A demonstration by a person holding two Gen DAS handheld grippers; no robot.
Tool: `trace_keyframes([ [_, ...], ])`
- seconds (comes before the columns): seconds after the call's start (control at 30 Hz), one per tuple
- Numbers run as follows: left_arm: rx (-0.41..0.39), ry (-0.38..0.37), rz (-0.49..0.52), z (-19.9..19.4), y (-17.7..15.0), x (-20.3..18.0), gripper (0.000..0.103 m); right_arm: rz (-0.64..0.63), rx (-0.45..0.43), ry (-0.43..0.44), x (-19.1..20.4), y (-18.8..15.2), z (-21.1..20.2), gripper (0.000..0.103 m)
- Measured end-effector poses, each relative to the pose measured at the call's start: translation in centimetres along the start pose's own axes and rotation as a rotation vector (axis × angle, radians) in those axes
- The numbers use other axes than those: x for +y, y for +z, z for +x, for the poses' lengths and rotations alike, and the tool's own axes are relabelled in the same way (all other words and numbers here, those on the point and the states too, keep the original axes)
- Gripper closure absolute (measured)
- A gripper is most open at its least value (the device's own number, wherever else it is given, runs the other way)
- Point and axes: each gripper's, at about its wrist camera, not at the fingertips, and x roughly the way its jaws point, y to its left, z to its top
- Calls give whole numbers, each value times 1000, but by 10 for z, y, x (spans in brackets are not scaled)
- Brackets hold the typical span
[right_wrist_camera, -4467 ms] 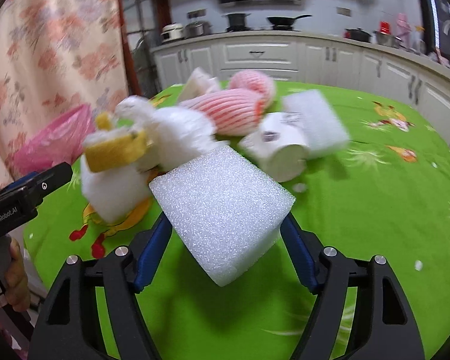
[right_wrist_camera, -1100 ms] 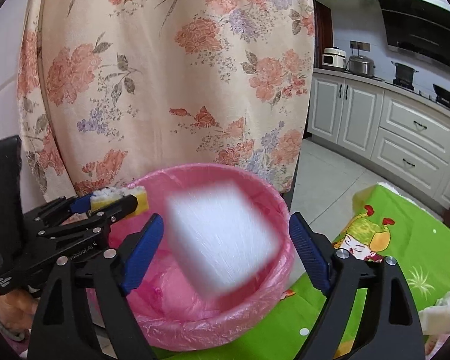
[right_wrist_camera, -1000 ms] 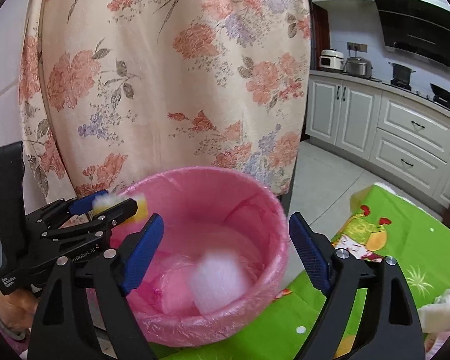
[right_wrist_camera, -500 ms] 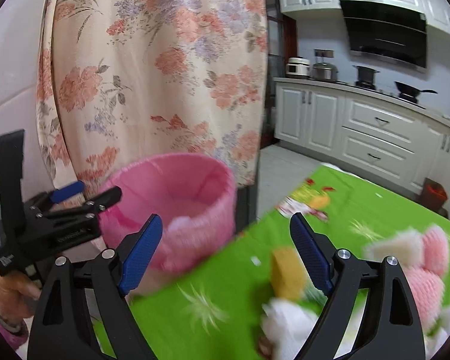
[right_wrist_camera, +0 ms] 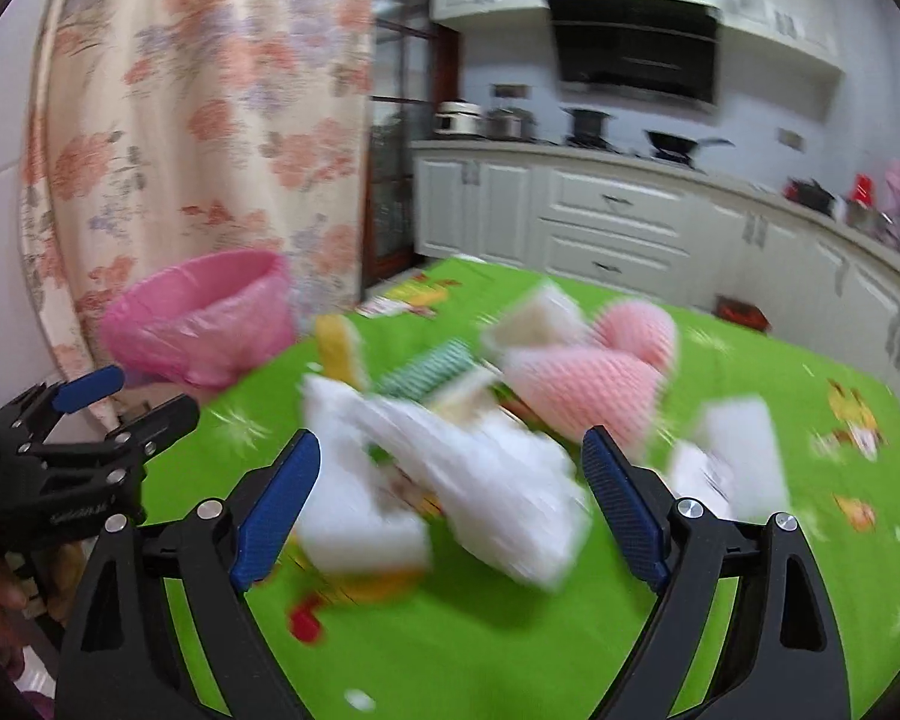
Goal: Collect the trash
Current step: 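Return both tools to the table and grasp the white plastic bag with the right tool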
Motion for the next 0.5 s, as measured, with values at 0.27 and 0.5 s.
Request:
trace_keyframes([
  [0.27, 76, -76, 43, 18, -18, -51, 5, 112, 35, -91, -54, -29, -5, 20],
  [0.5, 92, -55, 10, 47, -5, -70, 5, 148, 25, -114, -68, -31, -7, 20],
])
